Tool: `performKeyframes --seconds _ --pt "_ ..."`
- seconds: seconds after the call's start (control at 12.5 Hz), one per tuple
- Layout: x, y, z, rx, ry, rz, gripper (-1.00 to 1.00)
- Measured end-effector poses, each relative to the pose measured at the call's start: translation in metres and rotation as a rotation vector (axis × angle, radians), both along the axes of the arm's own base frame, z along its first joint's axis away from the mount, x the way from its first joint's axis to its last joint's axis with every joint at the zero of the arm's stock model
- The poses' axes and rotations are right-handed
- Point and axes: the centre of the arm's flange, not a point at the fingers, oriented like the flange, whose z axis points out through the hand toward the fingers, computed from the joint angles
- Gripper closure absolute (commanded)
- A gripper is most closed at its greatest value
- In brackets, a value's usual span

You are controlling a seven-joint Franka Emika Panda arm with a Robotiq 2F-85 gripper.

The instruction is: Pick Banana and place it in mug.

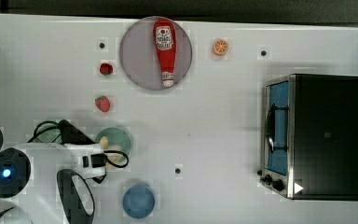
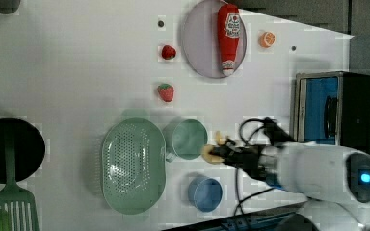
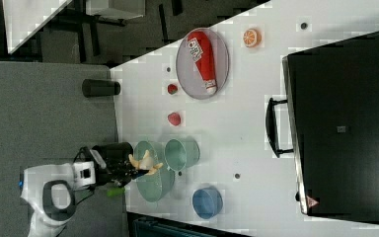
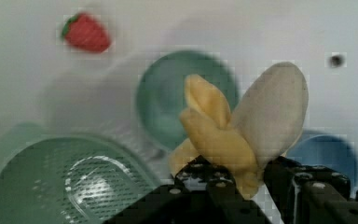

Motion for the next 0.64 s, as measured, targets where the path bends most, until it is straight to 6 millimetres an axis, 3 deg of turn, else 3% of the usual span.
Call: performKeyframes --seconds 0.24,0.4,0.64 --pt "0.010 0.013 -0.047 0.058 0.019 -0.038 0.43" --pt "0.025 -0.001 -0.075 0.091 0.009 -0.087 0.36" --pt "0.034 -0.034 -0.097 0.076 0.033 -0.153 -0.29"
